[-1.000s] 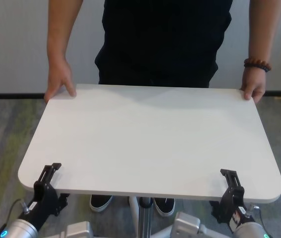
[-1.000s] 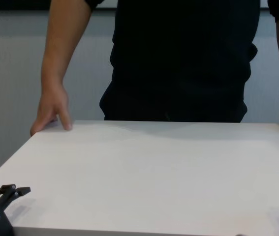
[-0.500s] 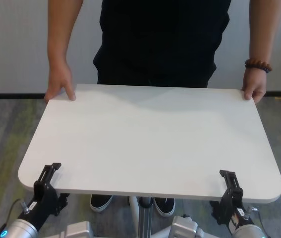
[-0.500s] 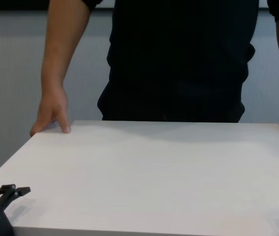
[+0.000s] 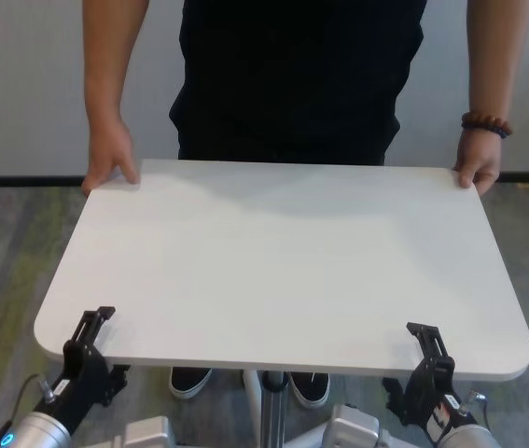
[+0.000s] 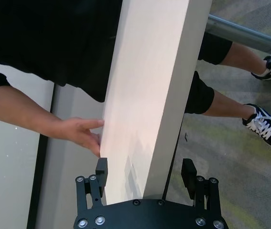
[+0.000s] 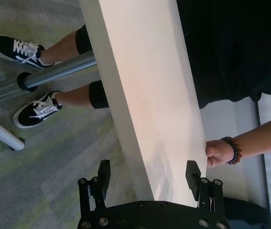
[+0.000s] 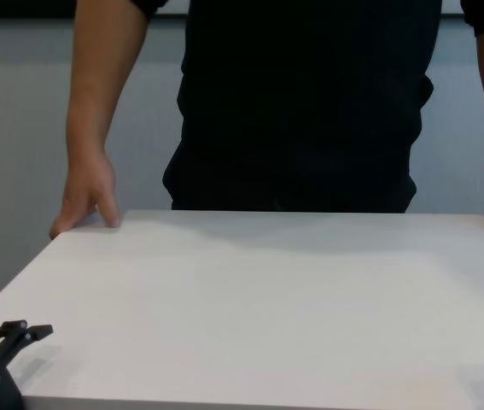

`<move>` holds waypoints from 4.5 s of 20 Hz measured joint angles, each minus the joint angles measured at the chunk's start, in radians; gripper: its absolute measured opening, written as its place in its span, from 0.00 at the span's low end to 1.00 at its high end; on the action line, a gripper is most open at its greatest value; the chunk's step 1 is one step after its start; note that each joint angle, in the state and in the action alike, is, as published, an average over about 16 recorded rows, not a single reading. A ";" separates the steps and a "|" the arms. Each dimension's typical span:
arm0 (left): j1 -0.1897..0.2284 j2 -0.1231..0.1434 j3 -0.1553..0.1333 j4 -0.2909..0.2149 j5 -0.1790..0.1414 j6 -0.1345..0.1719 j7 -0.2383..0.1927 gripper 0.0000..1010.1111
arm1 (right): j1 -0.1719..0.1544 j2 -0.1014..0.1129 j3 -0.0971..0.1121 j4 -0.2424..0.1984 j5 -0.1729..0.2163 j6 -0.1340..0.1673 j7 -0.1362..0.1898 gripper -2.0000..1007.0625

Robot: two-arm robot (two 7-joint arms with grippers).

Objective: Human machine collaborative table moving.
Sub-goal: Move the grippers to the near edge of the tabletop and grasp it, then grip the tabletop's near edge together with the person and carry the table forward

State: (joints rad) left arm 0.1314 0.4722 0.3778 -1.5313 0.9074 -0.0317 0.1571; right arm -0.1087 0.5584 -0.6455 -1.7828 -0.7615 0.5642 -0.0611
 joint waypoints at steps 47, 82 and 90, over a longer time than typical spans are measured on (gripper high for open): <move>0.000 0.000 0.000 0.000 0.000 0.000 0.000 0.33 | 0.006 0.001 -0.007 0.000 -0.012 0.018 0.003 0.36; -0.012 -0.011 0.022 0.001 0.036 0.017 0.023 0.30 | 0.012 0.002 0.010 0.012 -0.048 -0.021 0.002 0.36; -0.036 -0.030 0.035 0.004 0.044 0.022 0.027 0.29 | 0.021 0.004 0.020 0.006 -0.080 -0.032 0.016 0.35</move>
State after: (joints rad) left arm 0.0958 0.4424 0.4129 -1.5273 0.9513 -0.0100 0.1843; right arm -0.0873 0.5619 -0.6259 -1.7771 -0.8411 0.5318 -0.0454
